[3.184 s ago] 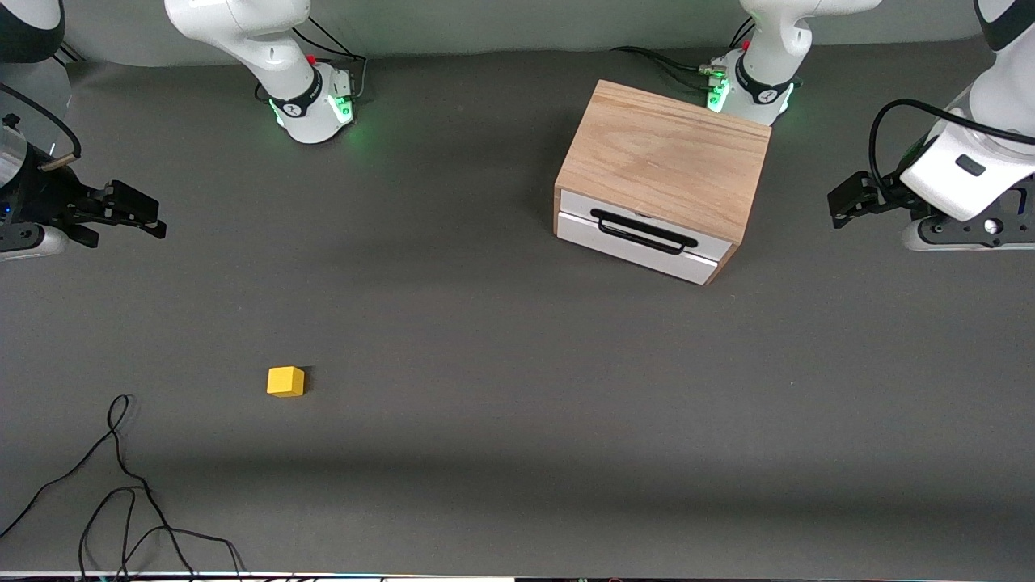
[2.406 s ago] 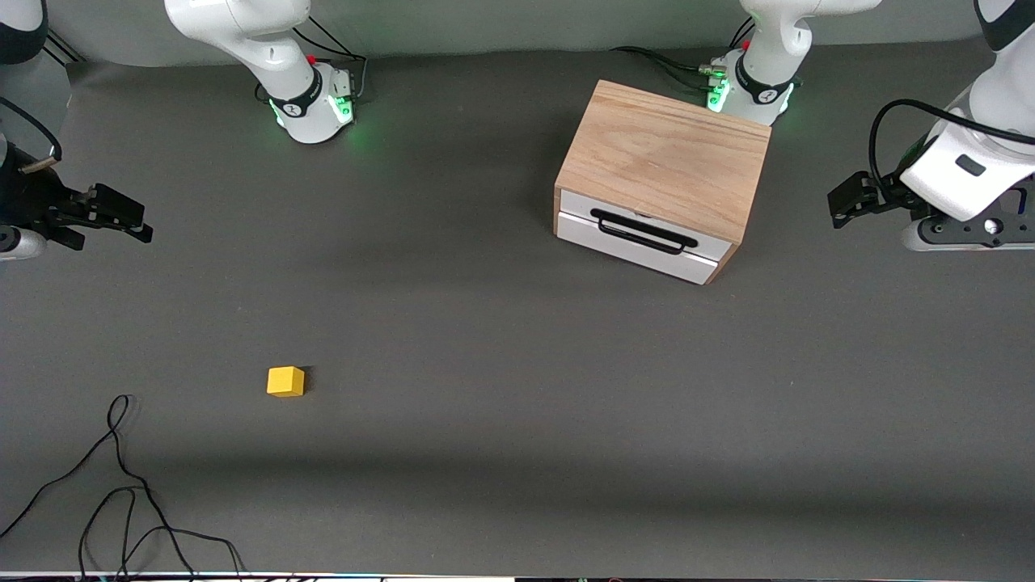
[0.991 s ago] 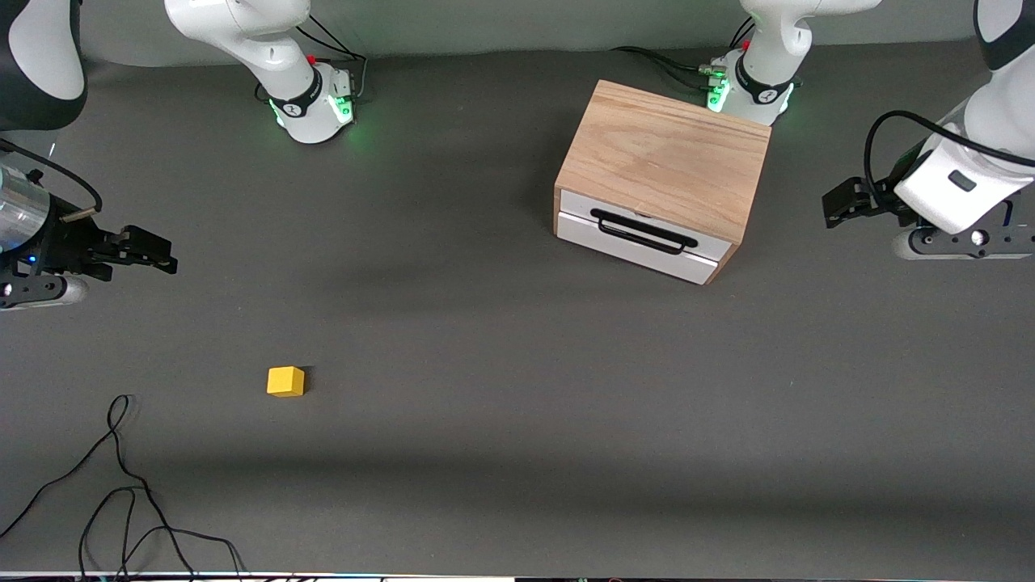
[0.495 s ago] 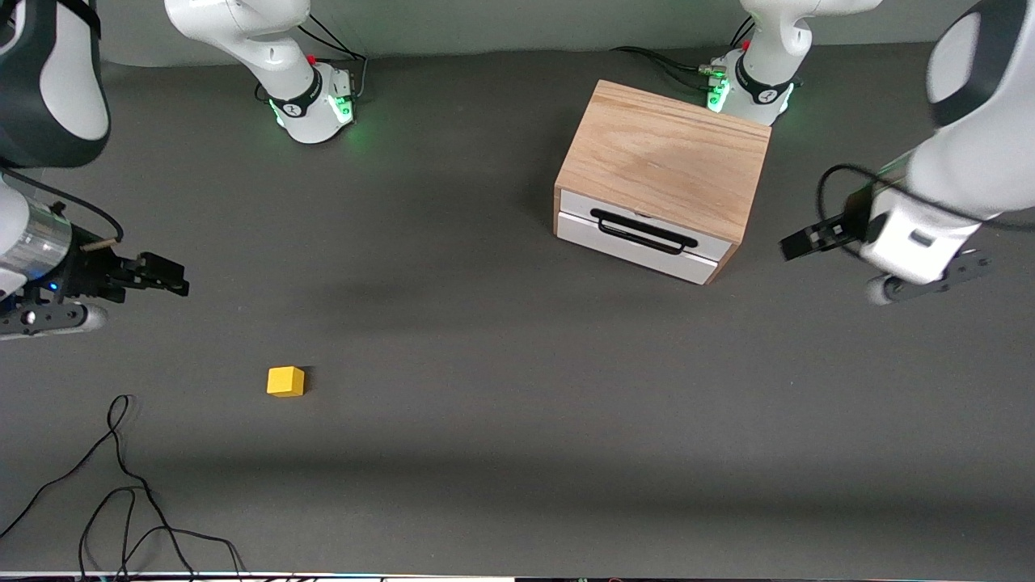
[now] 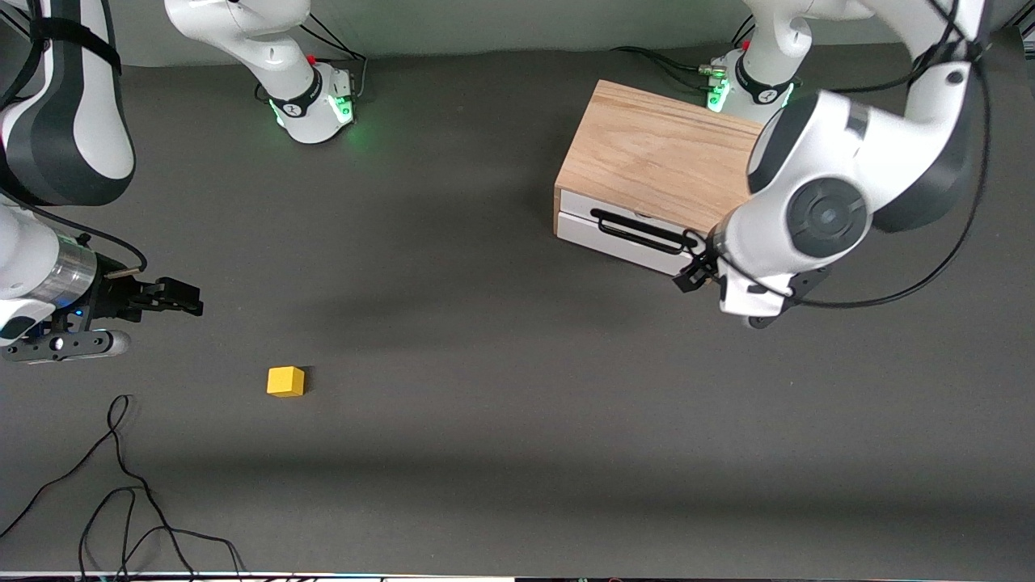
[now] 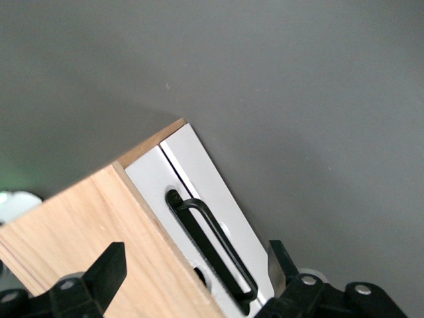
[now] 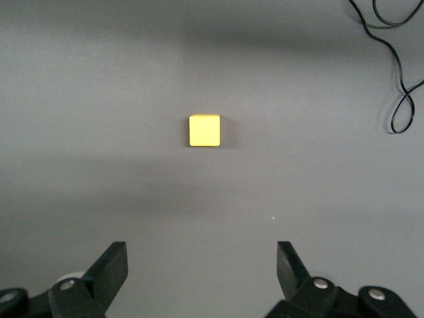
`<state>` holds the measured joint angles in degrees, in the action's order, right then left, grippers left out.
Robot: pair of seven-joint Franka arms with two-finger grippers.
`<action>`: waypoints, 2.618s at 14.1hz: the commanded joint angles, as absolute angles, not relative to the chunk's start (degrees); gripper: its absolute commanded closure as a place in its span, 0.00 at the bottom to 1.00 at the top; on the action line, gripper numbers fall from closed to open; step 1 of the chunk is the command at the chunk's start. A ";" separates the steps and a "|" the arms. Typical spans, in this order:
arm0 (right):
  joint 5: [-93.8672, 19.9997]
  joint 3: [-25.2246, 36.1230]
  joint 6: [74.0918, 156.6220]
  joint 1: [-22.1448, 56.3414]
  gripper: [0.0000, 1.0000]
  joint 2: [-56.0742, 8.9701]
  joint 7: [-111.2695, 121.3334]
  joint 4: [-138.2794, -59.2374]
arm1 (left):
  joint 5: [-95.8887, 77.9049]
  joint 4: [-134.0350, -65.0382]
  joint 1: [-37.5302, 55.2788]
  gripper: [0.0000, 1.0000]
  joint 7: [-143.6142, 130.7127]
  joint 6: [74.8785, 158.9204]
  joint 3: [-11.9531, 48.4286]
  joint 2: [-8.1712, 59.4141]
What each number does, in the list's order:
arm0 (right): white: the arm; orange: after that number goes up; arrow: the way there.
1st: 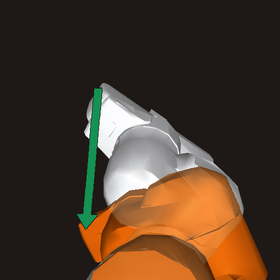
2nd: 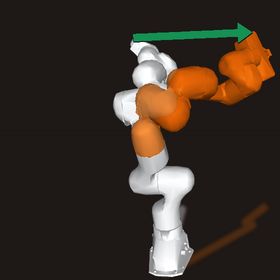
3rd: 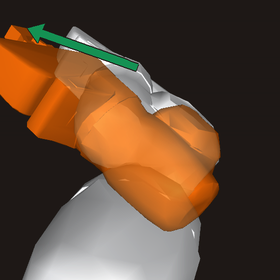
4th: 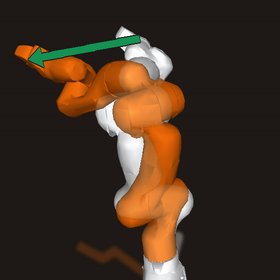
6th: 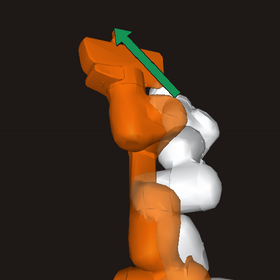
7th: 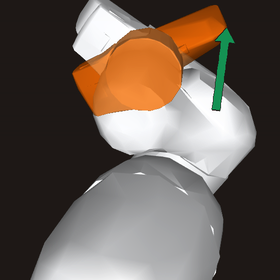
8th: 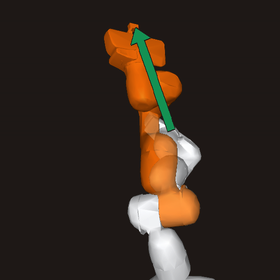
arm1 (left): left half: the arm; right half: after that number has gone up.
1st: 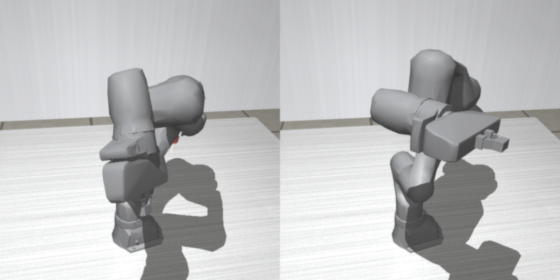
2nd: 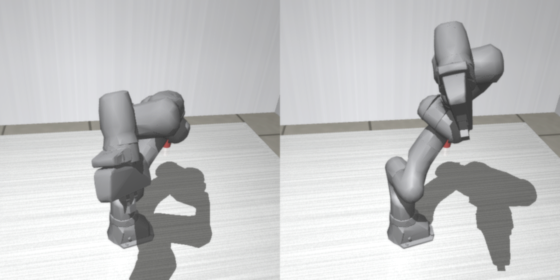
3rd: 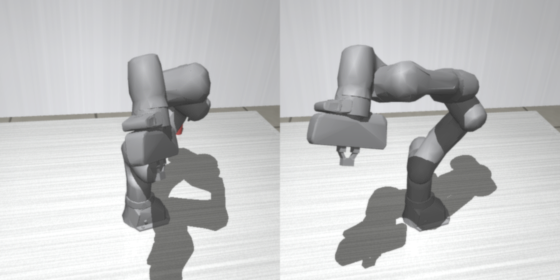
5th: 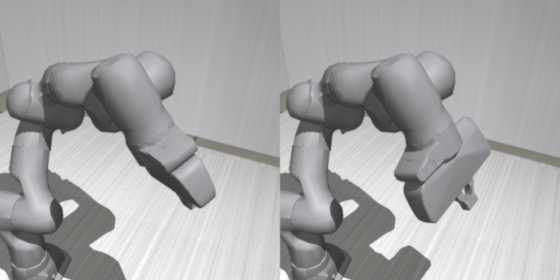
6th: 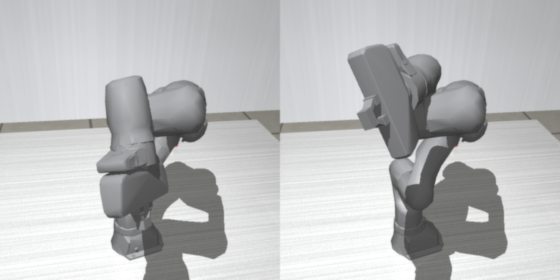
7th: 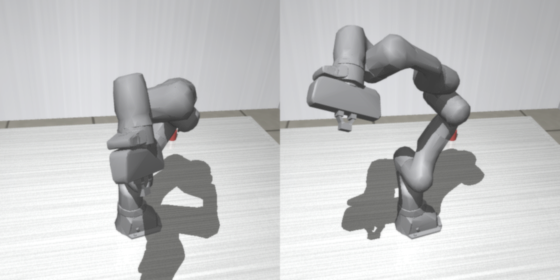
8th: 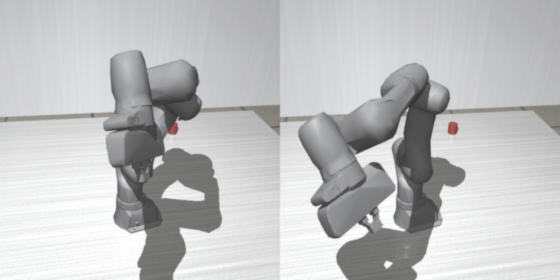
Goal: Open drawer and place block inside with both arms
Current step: 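Reach the left gripper to the drawer's black handle and grip it, then pull the drawer open with the left gripper while the right gripper advances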
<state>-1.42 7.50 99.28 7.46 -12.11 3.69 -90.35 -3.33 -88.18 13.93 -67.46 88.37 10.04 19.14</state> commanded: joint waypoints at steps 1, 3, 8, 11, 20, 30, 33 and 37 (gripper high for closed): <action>-1.85 7.56 99.23 7.29 0.00 -12.83 3.34 -88.95 | -2.81 -89.82 15.29 0.05 -77.14 88.24 9.40 20.47; -1.93 7.47 99.32 7.29 0.00 -13.01 3.16 -88.77 | -3.60 -91.22 17.56 0.05 -82.51 88.94 9.49 22.67; -1.93 7.47 99.14 7.38 0.00 -13.09 3.16 -88.42 | -3.87 -92.20 19.77 0.05 -90.09 93.87 9.76 27.15; -1.93 7.47 99.14 7.47 0.00 -13.10 3.08 -88.24 | -3.87 -94.47 19.86 0.08 -88.51 94.48 9.93 28.74; -1.85 7.47 98.61 8.17 0.00 -12.83 3.43 -88.07 | -3.87 -96.51 20.22 1.00 -88.59 98.44 10.81 29.09; -1.93 7.38 98.61 8.35 0.00 -12.66 3.43 -88.07 | 0.34 -89.57 19.60 1.00 -88.33 101.69 10.46 28.92; -1.93 7.38 99.14 8.35 0.00 -13.09 3.43 -88.07 | 0.35 -86.41 19.07 1.00 -87.02 102.65 10.28 29.27; -1.93 7.38 100.37 8.26 0.00 -14.15 3.34 -88.07 | 0.61 -86.22 18.90 1.00 -86.49 108.97 10.20 30.14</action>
<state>-1.42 7.21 99.66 8.03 -12.84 3.69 -89.14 -2.52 -92.55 19.33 -89.48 102.65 11.00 28.91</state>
